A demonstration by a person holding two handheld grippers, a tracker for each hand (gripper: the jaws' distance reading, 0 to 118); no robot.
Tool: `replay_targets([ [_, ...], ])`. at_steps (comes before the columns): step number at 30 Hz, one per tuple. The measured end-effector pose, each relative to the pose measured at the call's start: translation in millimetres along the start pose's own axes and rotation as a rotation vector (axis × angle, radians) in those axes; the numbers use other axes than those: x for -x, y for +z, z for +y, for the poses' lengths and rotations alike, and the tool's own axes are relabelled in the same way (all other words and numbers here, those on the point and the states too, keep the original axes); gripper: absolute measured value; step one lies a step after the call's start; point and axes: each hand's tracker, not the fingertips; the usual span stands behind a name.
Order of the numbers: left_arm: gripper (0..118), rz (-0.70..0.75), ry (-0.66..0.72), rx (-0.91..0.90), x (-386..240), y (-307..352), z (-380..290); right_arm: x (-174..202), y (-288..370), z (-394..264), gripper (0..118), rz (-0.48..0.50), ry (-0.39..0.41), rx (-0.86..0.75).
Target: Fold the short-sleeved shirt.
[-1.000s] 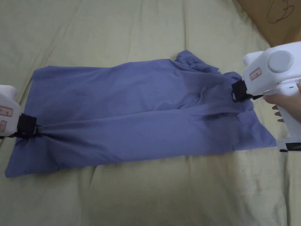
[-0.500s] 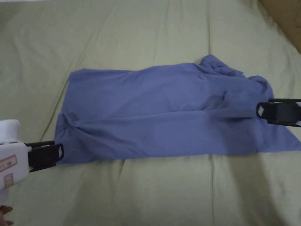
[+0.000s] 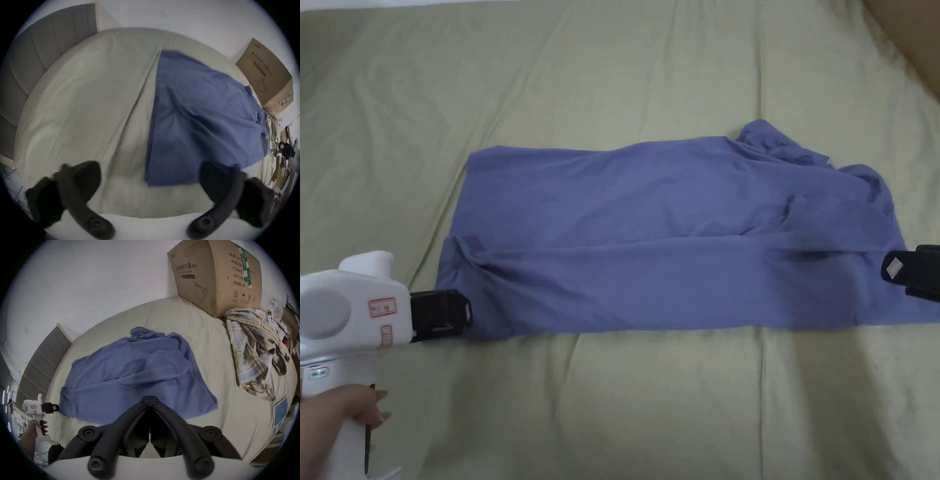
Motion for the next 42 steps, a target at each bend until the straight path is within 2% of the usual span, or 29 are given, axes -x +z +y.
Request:
replay_targets([
  [2, 112, 0.016, -0.008, 0.094, -8.4, -19.6, -6.4, -10.2, 0.3, 1.2, 1, -0.021, -0.014, -0.001],
  [4, 112, 0.073, -0.129, 0.058, -13.4, -18.9, 6.8, -18.7, -0.6, 3.2, 1, -0.069, -0.013, -0.009],
  [5, 104, 0.044, -0.149, 0.034, -14.9, -11.9, 9.1, -23.7, -0.9, 4.8, 1, -0.084, -0.012, -0.01],
  [6, 85, 0.015, -0.156, -0.002, -15.6, -6.6, 6.8, -30.5, -1.7, 7.1, 1, -0.097, -0.014, -0.008],
  [8, 8, -0.024, -0.161, -0.039, -15.5, -0.5, 4.0, -41.2, -6.0, 8.9, 1, -0.122, -0.023, -0.009],
  [10, 5, -0.034, -0.146, -0.044, -13.2, 5.4, 6.6, -53.3, -10.4, 11.9, 1, -0.124, -0.044, -0.01],
  [11, 5, -0.026, -0.161, -0.049, -31.6, 41.2, 6.4, -58.5, -13.5, 13.2, 2, -0.112, -0.059, -0.011],
  [12, 5, -0.003, -0.182, -0.069, -33.1, 48.0, 6.9, -58.6, -16.6, 14.2, 13, -0.095, -0.072, -0.005],
  [14, 5, 0.011, -0.188, -0.077, -33.2, 56.2, 7.6, -64.0, -28.5, 17.7, 79, -0.112, -0.072, 0.031],
  [15, 5, 0.014, -0.184, -0.074, -31.0, 44.4, 9.1, -67.5, -38.2, 18.3, 105, -0.139, -0.055, 0.081],
  [16, 5, 0.013, -0.175, -0.066, -31.3, 44.7, 9.6, -64.5, -43.8, 15.6, 108, -0.136, -0.049, 0.101],
  [17, 5, 0.011, -0.166, -0.06, -32.3, 45.2, 9.5, -67.0, -49.4, 15.6, 108, -0.146, -0.061, 0.09],
  [20, 5, -0.004, -0.139, -0.034, -25.2, 33.3, 13.5, -75.3, -76.9, 13.0, 108, -0.207, -0.085, 0.227],
  [22, 5, -0.008, -0.136, -0.03, -27.5, 32.4, 15.5, -76.2, -86.7, 8.3, 102, -0.152, -0.109, 0.278],
  [23, 5, -0.009, -0.133, -0.028, -25.1, 28.0, 7.7, -72.8, -86.1, 6.8, 96, -0.148, -0.096, 0.269],
  [24, 5, -0.012, -0.131, -0.025, -24.6, 27.9, 9.6, -63.0, -80.1, 5.5, 84, -0.186, -0.043, 0.24],
  [26, 5, -0.017, -0.126, -0.029, -22.6, 29.4, 14.3, -55.0, -70.9, 6.3, 23, -0.194, 0.019, 0.194],
  [27, 5, -0.022, -0.119, -0.03, -20.4, 32.2, 9.7, -54.3, -66.5, 6.1, 9, -0.174, 0.015, 0.181],
  [28, 5, -0.03, -0.109, -0.031, -18.9, 33.9, 11.8, -58.1, -65.2, 5.7, 9, -0.111, -0.02, 0.172],
  [29, 5, -0.034, -0.104, -0.032, -18.0, 35.7, 13.8, -58.2, -61.9, 5.8, 9, -0.096, -0.058, 0.166],
  [30, 5, -0.032, -0.105, -0.038, -17.9, 40.1, 13.4, -57.0, -57.8, 6.8, 9, -0.13, -0.047, 0.176],
  [35, 5, -0.048, -0.12, -0.059, -12.3, 63.0, 7.2, -58.3, -21.3, 2.9, 9, -0.153, 0.021, 0.163],
  [38, 5, -0.042, -0.145, -0.048, -3.5, 78.2, -6.3, -67.4, 1.3, -11.7, 9, -0.144, 0.003, 0.182],
  [42, 6, -0.113, -0.125, 0.032, 19.6, 64.3, -30.6, -83.7, 5.7, -37.5, 9, -0.139, -0.024, 0.235],
])
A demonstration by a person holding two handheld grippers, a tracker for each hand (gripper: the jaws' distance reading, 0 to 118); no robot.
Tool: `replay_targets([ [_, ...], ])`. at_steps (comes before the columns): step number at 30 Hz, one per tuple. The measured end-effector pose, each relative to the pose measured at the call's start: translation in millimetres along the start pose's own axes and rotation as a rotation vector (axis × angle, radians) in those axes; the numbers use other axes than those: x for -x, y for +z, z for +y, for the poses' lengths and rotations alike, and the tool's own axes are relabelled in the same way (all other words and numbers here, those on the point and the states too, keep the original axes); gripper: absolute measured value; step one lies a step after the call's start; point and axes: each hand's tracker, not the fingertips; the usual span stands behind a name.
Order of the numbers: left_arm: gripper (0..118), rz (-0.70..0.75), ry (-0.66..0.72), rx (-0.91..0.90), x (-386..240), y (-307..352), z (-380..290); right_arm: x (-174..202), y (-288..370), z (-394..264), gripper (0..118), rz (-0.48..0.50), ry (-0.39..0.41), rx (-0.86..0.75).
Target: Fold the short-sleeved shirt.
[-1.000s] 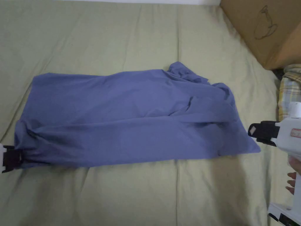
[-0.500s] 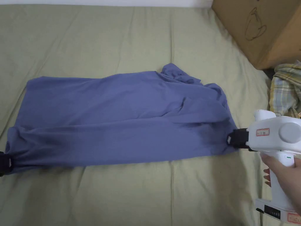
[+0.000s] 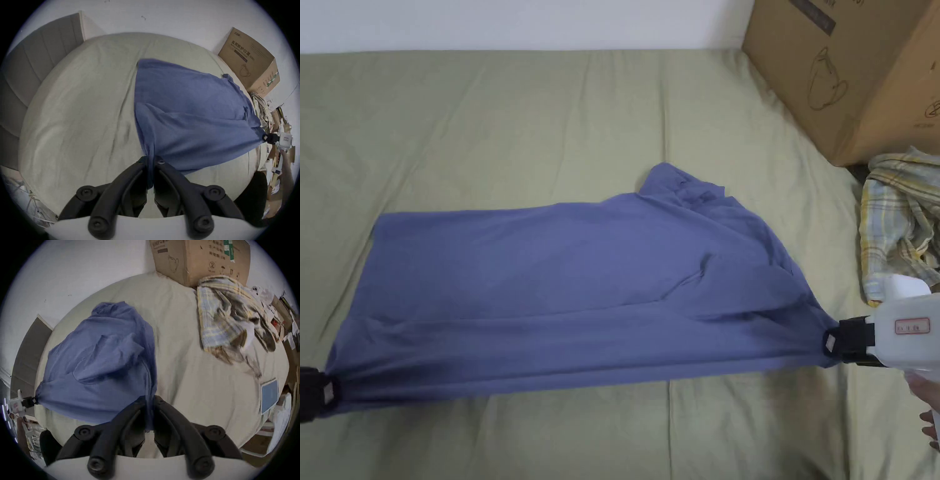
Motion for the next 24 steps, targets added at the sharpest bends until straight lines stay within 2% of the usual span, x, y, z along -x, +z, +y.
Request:
replay_targets([
  [1, 10, -0.007, 0.008, -0.001, -1.4, -0.6, -11.1, -2.3, -3.0, -3.8, 18, 0.015, -0.001, -0.003],
  [2, 24, -0.006, 0.017, -0.007, 0.9, -0.9, -14.2, -1.9, -3.6, -5.9, 39, 0.013, -0.003, -0.005],
  [3, 48, 0.002, 0.024, -0.018, 2.7, 0.0, -17.1, 1.4, -3.1, -7.1, 68, -0.059, 0.005, -0.01],
  [4, 86, 0.016, 0.027, -0.03, 4.9, 2.4, -18.5, 3.3, -1.8, -7.5, 89, -0.089, 0.024, -0.016],
  [5, 104, 0.023, 0.03, -0.037, -7.9, 10.2, -23.3, 5.2, 2.1, -7.6, 89, -0.083, 0.027, -0.032],
  [6, 109, 0.028, 0.035, -0.044, -8.0, 14.1, -23.3, 7.5, 4.3, -2.9, 89, -0.082, 0.03, -0.064],
  [9, 109, 0.038, 0.023, -0.084, -0.2, 21.0, -15.8, 28.2, 21.4, 7.6, 89, -0.085, 0.055, -0.129],
  [12, 109, 0.04, -0.008, -0.139, -10.3, 30.5, 1.7, 61.3, 38.0, 21.2, 89, -0.074, 0.116, -0.197],
  [14, 102, 0.049, -0.023, -0.168, -25.4, 28.5, 16.0, 86.5, 44.1, 30.3, 89, -0.056, 0.153, -0.211],
  [15, 84, 0.046, -0.035, -0.175, -30.8, 30.0, 24.4, 97.1, 44.8, 35.2, 87, -0.029, 0.159, -0.218],
  [16, 43, 0.036, -0.044, -0.183, -35.9, 30.4, 32.9, 106.6, 44.7, 39.8, 65, 0.013, 0.167, -0.228],
  [17, 10, 0.03, -0.052, -0.194, -36.8, 29.1, 40.8, 113.7, 43.7, 43.1, 31, 0.045, 0.175, -0.236],
  [18, 1, 0.025, -0.061, -0.207, -40.9, 25.2, 49.5, 120.9, 37.9, 50.1, 2, 0.073, 0.193, -0.257],
  [21, 2, -0.015, -0.108, -0.197, -56.6, 9.8, 77.4, 140.3, 21.6, 61.2, 0, 0.05, 0.247, -0.259],
  [22, 1, -0.028, -0.101, -0.172, -54.9, -1.1, 94.0, 145.0, 16.7, 68.2, 0, 0.07, 0.241, -0.241],
  [24, 1, 0.034, -0.139, -0.145, -51.7, -27.7, 128.8, 150.9, 9.4, 73.3, 0, 0.117, 0.207, -0.238],
])
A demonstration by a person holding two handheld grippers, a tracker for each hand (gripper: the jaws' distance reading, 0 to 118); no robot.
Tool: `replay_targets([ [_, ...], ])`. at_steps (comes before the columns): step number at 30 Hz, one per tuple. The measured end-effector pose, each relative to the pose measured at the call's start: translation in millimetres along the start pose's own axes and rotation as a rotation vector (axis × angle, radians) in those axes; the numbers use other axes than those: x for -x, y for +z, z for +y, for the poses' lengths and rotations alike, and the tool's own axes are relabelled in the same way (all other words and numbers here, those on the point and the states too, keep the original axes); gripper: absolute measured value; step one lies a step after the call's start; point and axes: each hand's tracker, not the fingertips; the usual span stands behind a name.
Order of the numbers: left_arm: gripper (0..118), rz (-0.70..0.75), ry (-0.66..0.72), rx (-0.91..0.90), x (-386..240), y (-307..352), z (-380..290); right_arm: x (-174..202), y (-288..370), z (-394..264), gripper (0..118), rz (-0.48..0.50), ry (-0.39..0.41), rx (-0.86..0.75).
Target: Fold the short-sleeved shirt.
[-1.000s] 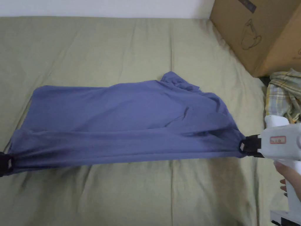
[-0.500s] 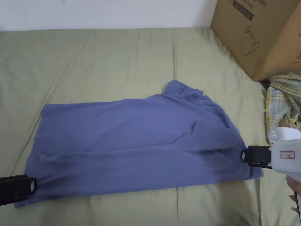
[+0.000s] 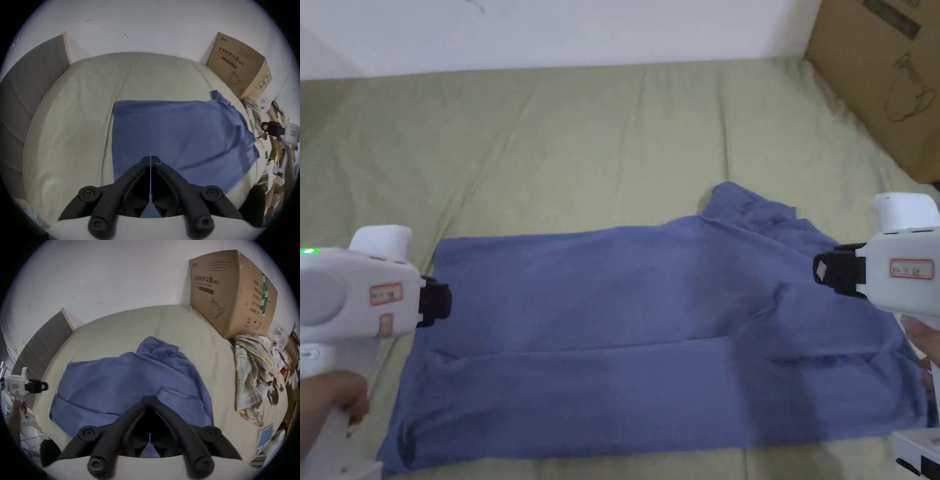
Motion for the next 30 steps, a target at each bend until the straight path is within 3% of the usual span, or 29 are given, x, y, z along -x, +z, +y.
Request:
replay_targets([
  [3, 4, 0.013, 0.046, 0.023, 16.3, -44.1, 42.4, 5.3, -10.2, 10.2, 0, 0.017, 0.009, 0.0],
  [4, 17, 0.004, 0.085, 0.022, 25.5, -56.7, 53.6, 4.7, -16.4, 8.7, 0, 0.019, 0.021, 0.017],
  [5, 54, 0.003, 0.094, 0.021, 31.6, -66.1, 61.4, 2.9, -21.6, 6.2, 0, 0.023, 0.029, 0.029],
  [6, 111, 0.01, 0.099, 0.031, 38.5, -82.0, 70.6, -0.2, -27.1, 12.0, 0, 0.031, 0.037, 0.041],
  [7, 118, 0.018, 0.107, 0.039, 42.7, -94.3, 74.5, -4.7, -33.2, 7.5, 0, 0.034, 0.038, 0.045],
  [8, 113, 0.012, 0.104, 0.0, 46.9, -95.8, 77.5, -8.5, -38.5, 3.4, 0, 0.024, 0.034, 0.058],
  [12, 113, 0.065, 0.079, 0.084, 26.2, -106.9, 61.4, -31.7, -58.9, -2.6, 0, 0.002, -0.033, 0.129],
  [13, 112, 0.059, 0.063, 0.112, 51.2, -148.1, 76.8, -37.5, -64.0, -1.7, 0, -0.007, -0.042, 0.133],
  [16, 92, 0.033, -0.046, 0.165, 43.0, -151.1, 76.8, -53.5, -81.8, 19.5, 0, -0.062, -0.031, 0.124],
  [17, 78, 0.045, -0.09, 0.142, 42.1, -150.1, 81.5, -57.8, -87.4, 27.1, 0, -0.078, -0.026, 0.121],
  [18, 30, 0.025, -0.096, 0.132, 40.2, -143.8, 85.1, -59.2, -93.8, 44.2, 0, -0.08, -0.03, 0.123],
  [19, 4, 0.025, -0.097, 0.127, 40.9, -137.6, 88.1, -63.3, -100.9, 54.6, 8, -0.084, -0.036, 0.118],
  [20, 4, -0.041, -0.078, 0.124, 40.0, -132.6, 91.4, -66.0, -108.6, 64.8, 29, -0.089, -0.039, 0.104],
  [22, 4, -0.054, -0.095, 0.092, 43.0, -120.6, 98.5, -66.9, -132.1, 93.1, 95, -0.077, -0.015, 0.083],
  [23, 4, -0.056, -0.107, 0.087, 42.5, -115.8, 100.4, -64.4, -143.1, 102.9, 102, -0.123, 0.024, 0.065],
  [25, 4, -0.046, -0.128, 0.055, 11.1, -80.4, 84.0, -59.8, -172.1, 122.4, 102, -0.145, 0.043, 0.068],
  [28, 4, -0.063, -0.078, 0.055, 0.4, -61.2, 73.7, -58.6, -215.4, 146.0, 102, -0.171, -0.024, 0.135],
  [30, 4, -0.084, -0.054, 0.059, 18.3, -70.1, 86.3, -56.7, -240.1, 152.2, 102, -0.133, -0.068, 0.202],
])
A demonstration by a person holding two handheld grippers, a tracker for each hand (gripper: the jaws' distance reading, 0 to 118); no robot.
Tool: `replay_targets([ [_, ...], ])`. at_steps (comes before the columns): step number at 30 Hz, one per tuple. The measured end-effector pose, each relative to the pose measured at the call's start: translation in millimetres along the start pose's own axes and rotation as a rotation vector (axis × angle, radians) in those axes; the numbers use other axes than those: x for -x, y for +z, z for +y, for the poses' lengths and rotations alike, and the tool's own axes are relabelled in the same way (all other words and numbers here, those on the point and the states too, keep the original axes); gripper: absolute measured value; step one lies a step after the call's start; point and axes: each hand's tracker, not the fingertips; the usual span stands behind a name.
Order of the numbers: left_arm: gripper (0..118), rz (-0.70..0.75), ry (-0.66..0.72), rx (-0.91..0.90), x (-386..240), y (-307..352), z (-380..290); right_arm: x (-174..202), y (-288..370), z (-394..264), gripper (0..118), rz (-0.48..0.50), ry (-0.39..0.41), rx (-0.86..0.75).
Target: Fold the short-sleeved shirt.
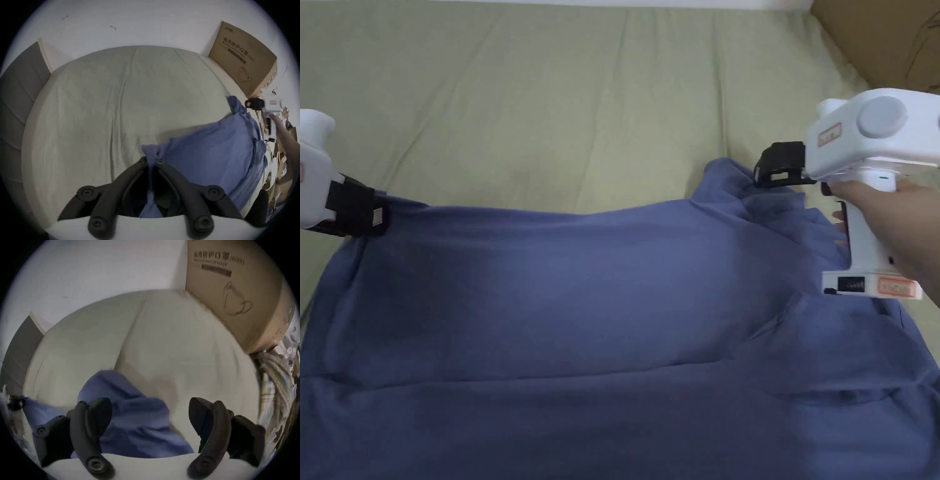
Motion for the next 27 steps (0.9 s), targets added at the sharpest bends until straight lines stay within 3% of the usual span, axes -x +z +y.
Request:
replay_targets([
  [3, 4, -0.021, 0.01, 0.02, 15.8, -8.5, 4.6, 11.2, -19.0, 2.3, 100, 0.02, 0.033, 0.12],
  [4, 4, -0.013, 0.009, 0.024, 17.7, -10.1, 4.2, 16.6, -16.0, -1.4, 87, 0.016, 0.06, 0.128],
  [6, 4, -0.007, 0.021, 0.029, 22.1, -13.3, 2.8, 22.8, -3.3, -2.8, 41, -0.072, 0.125, 0.075],
  [7, 4, -0.013, 0.036, 0.035, 22.8, -14.0, -2.0, 20.6, 6.9, -6.1, 10, -0.041, 0.121, 0.067],
  [8, 4, -0.019, 0.05, 0.041, 24.4, -14.6, -3.2, 16.4, 19.1, -10.1, 10, 0.017, 0.097, 0.058],
  [13, 4, -0.057, 0.125, 0.025, 24.6, 10.3, -22.9, -12.9, 93.0, -25.6, 10, 0.091, -0.011, -0.069],
  [17, 4, -0.099, 0.145, -0.004, 63.8, 27.1, -28.0, -42.9, 170.7, -69.9, 10, 0.139, -0.025, -0.103],
  [22, 4, -0.157, 0.053, 0.005, 44.4, 78.4, -82.6, -82.0, 233.7, -163.0, 10, 0.188, -0.1, -0.062],
  [27, 4, -0.166, 0.044, 0.054, 21.8, 88.0, -158.2, -100.3, 231.4, -251.0, 10, 0.172, -0.129, 0.047],
])
